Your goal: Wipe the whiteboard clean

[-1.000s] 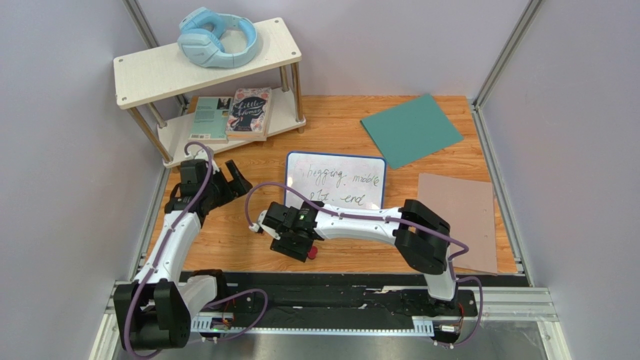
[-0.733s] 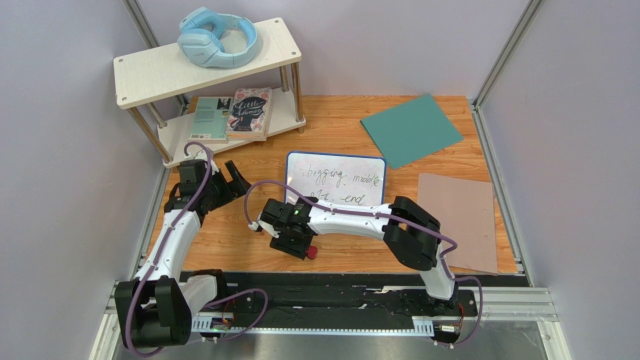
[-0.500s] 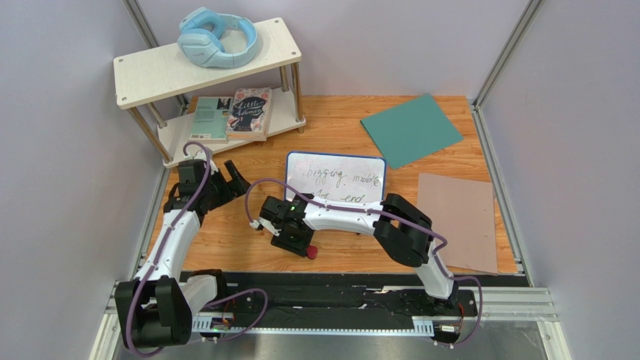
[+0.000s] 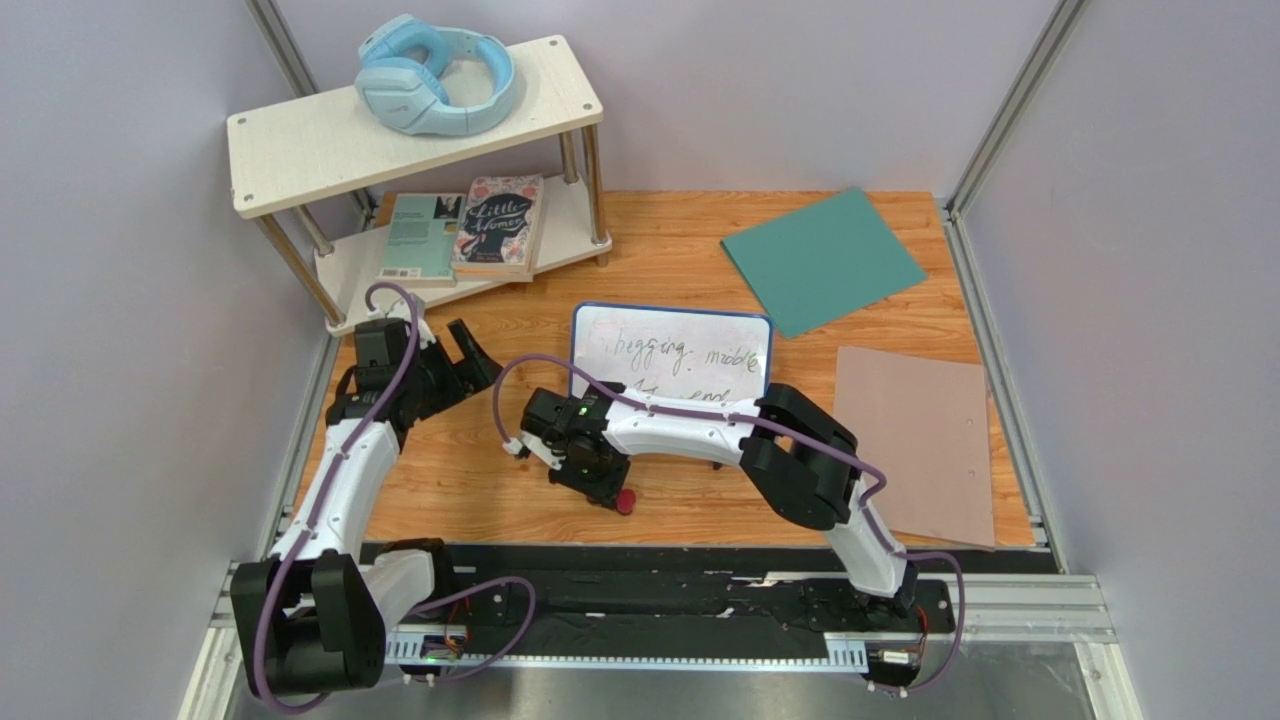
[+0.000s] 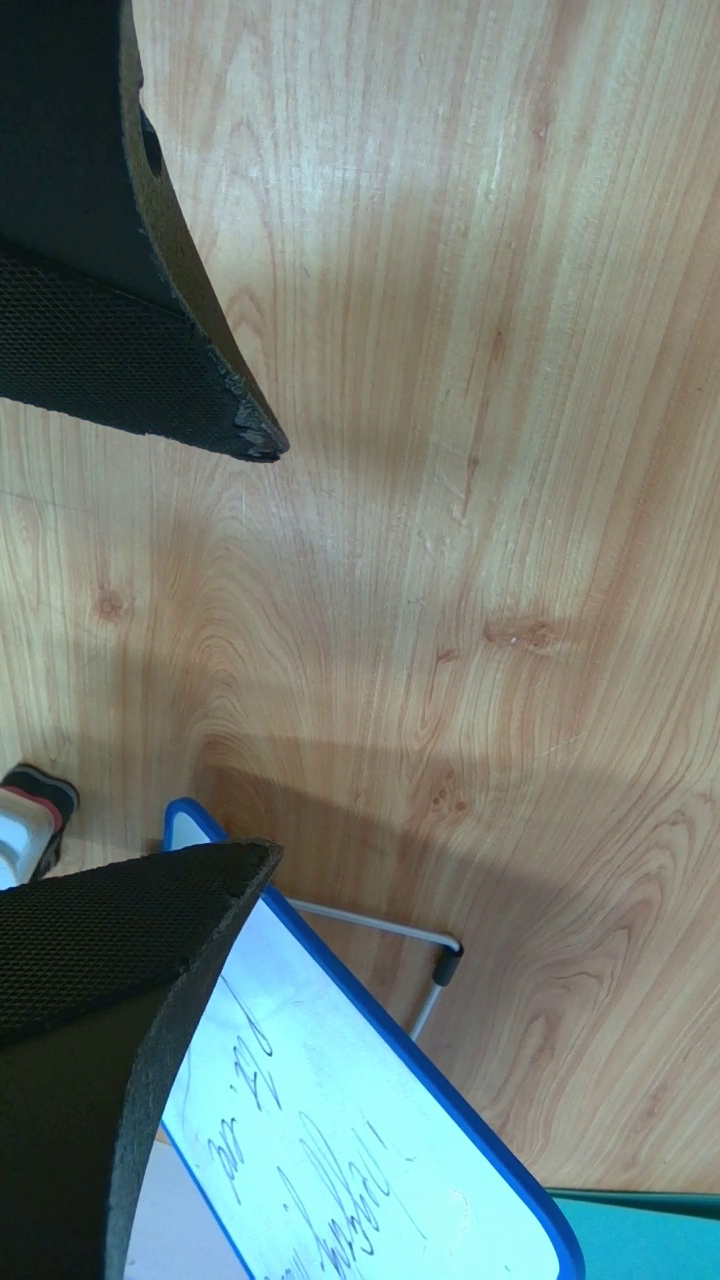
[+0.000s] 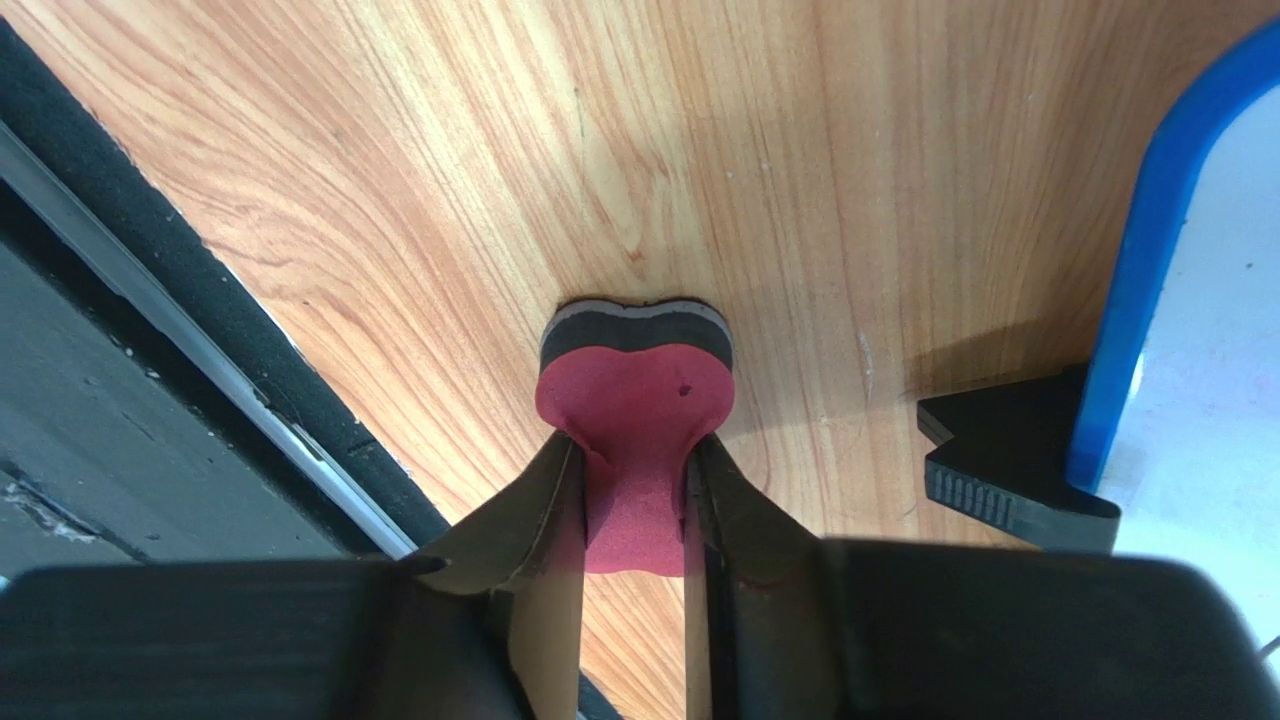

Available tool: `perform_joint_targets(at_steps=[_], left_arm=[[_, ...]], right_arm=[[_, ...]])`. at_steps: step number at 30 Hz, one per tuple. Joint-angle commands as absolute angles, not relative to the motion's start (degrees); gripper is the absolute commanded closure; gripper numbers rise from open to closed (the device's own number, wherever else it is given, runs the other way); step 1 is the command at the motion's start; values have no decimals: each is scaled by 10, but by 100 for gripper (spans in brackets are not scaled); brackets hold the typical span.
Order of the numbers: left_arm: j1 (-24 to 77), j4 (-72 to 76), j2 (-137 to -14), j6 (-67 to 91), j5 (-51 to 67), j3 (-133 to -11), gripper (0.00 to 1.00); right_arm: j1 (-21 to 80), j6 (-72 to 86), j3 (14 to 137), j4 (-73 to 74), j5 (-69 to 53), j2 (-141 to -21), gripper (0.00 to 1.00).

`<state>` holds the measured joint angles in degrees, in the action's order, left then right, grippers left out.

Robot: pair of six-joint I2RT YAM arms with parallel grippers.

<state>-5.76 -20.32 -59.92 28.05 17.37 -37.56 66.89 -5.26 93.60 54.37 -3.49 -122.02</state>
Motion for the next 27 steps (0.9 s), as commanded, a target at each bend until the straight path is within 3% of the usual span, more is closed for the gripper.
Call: perform_joint_targets(at_steps=[1, 2, 3, 7, 13, 22, 27], left_arm=[[-62, -189, -592, 284, 181, -382, 1], [-62, -188, -587, 283, 179, -383, 1], [-62, -190, -585, 282, 171, -382, 1], [-62, -220, -584, 295, 129, -401, 1], [-62, -181, -601, 268, 229, -404, 1], [-62, 37, -657, 323, 380, -370, 1], [-34, 160, -745, 335, 461, -422, 1]], right_arm=[[666, -55, 963, 555, -38, -1227, 90], [666, -54, 959, 554, -36, -1223, 98], [666, -53, 954, 549, -34, -1210, 100], [666, -44, 924, 522, -17, -1156, 100], [653, -15, 887, 495, 53, -1036, 100], [513, 70, 802, 415, 34, -873, 100], [443, 87, 773, 387, 9, -846, 100]])
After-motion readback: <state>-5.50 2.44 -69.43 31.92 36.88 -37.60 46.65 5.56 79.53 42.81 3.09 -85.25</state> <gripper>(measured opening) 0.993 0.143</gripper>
